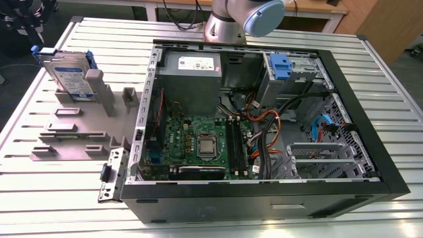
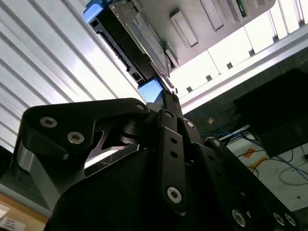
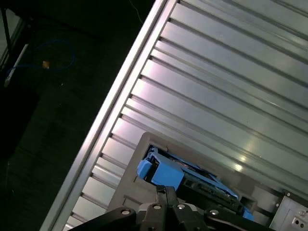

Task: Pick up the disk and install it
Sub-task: 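Pick up the disk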

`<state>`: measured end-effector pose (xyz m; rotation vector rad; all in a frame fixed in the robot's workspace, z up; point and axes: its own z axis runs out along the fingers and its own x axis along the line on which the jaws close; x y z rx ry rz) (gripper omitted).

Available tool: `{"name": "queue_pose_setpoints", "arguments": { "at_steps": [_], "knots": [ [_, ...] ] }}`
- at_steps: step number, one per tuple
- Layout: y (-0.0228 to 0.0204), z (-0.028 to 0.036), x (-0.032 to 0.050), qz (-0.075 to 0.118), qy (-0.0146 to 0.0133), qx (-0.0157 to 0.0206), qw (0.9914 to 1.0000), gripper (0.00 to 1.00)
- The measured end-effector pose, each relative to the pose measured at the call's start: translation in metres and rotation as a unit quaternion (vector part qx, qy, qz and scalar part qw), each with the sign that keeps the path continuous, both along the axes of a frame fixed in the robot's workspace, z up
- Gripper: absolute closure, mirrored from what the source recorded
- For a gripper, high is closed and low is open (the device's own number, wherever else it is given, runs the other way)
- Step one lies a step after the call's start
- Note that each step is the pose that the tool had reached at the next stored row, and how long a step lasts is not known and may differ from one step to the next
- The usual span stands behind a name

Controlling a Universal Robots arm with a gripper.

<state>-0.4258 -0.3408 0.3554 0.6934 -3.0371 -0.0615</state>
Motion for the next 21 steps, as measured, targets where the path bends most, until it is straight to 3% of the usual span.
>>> {"name": "queue_pose_setpoints", "arguments": {
  "at_steps": [14,21],
  "knots": [
    [0.0000,0.0000,0.0000,0.052,0.0000,0.0000,0.99862,0.89],
    [0.0000,0.0000,0.0000,0.055,0.0000,0.0000,0.99846,0.89]
  ]
}}
